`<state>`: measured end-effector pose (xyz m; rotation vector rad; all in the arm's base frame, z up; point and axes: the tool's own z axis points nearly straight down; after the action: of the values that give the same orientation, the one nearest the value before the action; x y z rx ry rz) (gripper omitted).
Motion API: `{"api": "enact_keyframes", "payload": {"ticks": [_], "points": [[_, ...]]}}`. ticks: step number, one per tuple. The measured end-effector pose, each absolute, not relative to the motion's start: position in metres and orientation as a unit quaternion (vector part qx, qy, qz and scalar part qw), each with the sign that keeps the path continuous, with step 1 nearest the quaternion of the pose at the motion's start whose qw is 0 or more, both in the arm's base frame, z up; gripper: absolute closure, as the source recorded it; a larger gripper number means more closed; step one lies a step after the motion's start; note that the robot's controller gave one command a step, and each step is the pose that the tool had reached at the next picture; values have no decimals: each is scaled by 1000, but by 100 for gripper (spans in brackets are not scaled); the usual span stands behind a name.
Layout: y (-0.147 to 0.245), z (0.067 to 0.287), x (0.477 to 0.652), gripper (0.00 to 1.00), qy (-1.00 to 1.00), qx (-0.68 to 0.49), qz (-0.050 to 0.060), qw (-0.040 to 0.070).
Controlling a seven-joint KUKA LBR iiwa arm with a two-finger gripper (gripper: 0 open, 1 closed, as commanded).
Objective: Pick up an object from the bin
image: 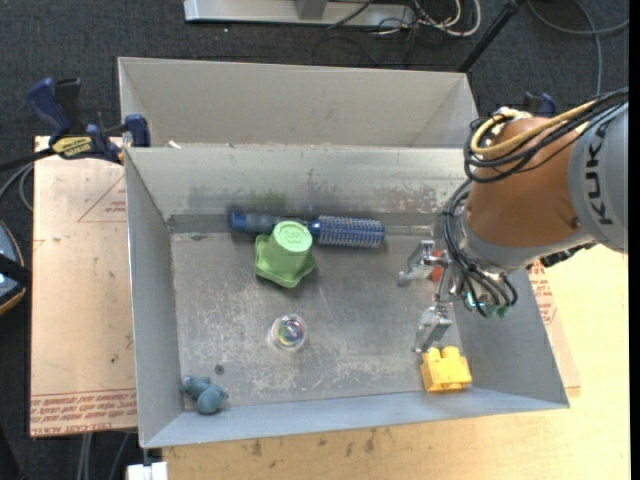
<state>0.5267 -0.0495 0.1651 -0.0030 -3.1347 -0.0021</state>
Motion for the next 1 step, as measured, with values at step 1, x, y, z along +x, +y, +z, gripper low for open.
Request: {"api": "enact_keyframes", "payload": {"ticks": [1], "points": [[-102,92,502,0,-998,57,1,-3]]}}
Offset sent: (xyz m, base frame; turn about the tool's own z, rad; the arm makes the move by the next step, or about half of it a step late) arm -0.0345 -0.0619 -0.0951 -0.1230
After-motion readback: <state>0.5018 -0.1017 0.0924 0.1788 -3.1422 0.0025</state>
